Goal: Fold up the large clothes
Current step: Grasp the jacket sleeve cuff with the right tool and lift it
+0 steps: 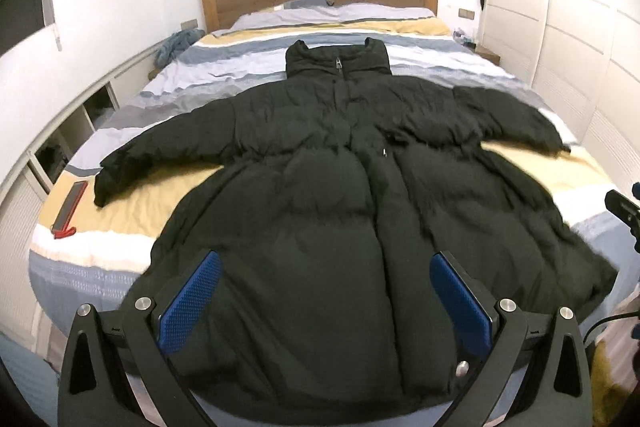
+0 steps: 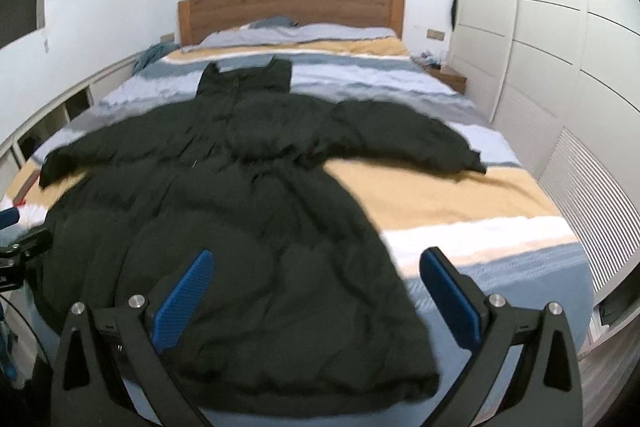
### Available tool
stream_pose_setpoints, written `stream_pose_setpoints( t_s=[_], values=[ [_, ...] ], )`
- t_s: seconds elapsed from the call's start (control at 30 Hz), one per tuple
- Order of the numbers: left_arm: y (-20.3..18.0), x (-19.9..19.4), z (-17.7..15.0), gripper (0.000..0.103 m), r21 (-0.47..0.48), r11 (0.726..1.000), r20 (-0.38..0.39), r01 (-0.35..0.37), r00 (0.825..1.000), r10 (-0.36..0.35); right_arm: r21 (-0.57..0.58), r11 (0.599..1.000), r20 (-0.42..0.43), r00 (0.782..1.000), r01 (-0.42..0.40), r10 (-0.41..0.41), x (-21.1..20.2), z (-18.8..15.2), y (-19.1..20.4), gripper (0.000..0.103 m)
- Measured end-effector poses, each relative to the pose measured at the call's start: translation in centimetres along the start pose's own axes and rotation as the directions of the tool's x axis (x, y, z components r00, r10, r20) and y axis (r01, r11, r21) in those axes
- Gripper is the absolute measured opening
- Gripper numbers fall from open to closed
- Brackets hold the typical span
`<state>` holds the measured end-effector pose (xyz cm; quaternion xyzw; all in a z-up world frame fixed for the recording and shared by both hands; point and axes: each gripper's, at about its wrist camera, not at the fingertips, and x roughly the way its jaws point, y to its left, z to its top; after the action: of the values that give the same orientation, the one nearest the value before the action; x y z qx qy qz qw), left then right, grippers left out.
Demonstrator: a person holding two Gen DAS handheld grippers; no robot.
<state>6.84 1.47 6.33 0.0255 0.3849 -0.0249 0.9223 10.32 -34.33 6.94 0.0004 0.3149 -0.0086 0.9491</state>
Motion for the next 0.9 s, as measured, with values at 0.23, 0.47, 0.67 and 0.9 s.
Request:
stream_pose_setpoints(
  t_s=[0.23,0.47,0.67,0.9],
  values=[
    [3.4,0.9,7.1,0.102,-0.076,0.997,0.023,-0.024,0.999,0.026,0.081,0.997,0.049,0.999,0.005,-0.009,2.4,5.6,-4.4,0.103],
    [7.8,2.4,13.7,0.102,-0.165,0.983,0.065,-0.083,0.993,0.095,0.194,0.981,0.030,0.999,0.023,-0.029,8.4,10.9,-10.2,0.103],
    [9.7,8.0,13.6,0.102,-0.216,0.963,-0.028,-0.160,0.987,0.158,0.351,0.935,-0.057,0.998,0.046,-0.028,16.8,11.4,-16.4,0.103],
    [8.8,14.9,12.0,0.102,-0.189,0.960,-0.141,-0.204,0.974,0.179,0.524,0.850,-0.163,0.986,0.057,0.034,26.2,7.6,-21.9,0.103]
  ],
)
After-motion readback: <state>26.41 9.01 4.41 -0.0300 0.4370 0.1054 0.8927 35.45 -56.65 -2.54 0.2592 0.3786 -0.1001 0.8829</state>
